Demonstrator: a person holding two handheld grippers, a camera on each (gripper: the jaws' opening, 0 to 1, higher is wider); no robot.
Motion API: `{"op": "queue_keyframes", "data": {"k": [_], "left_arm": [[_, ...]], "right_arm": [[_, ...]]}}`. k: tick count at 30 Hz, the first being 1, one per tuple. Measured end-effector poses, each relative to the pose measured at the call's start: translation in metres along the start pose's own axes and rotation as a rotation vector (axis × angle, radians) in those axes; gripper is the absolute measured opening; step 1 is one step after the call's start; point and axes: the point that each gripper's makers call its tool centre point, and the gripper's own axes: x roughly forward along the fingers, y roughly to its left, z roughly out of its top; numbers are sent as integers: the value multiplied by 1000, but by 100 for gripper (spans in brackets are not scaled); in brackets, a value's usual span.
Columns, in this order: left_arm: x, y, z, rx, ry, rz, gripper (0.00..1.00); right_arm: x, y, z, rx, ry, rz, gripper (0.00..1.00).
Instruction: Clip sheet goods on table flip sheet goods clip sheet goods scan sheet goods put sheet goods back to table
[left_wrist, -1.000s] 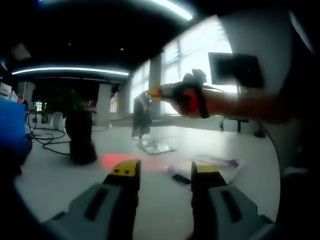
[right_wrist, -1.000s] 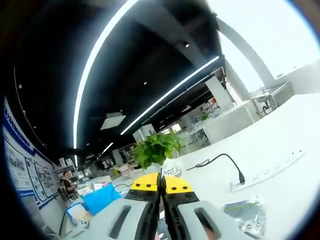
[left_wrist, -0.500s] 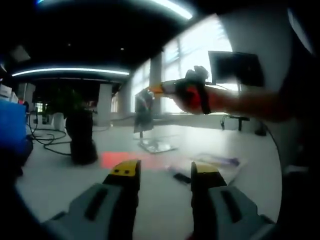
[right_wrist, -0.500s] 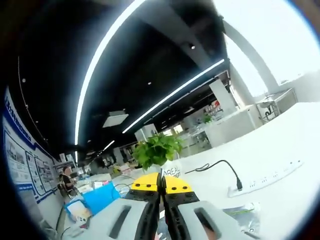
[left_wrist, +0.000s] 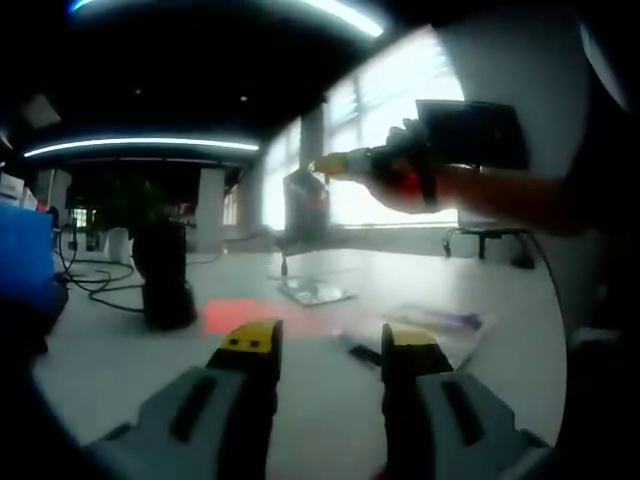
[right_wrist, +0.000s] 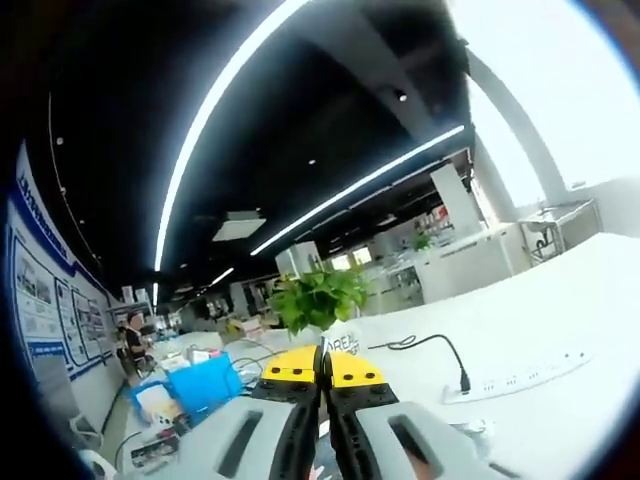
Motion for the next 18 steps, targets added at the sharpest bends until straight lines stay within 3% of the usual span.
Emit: {"op": "queue_keyframes", "data": {"k": [6,18], "left_arm": [[-1,0,1,1,-3,4,33],[-1,-1,1,9,-2,0,33]], "right_arm": [[-9,8,5,-46,20,41,0],[-26,-11,5,-77,48,47,0]]}}
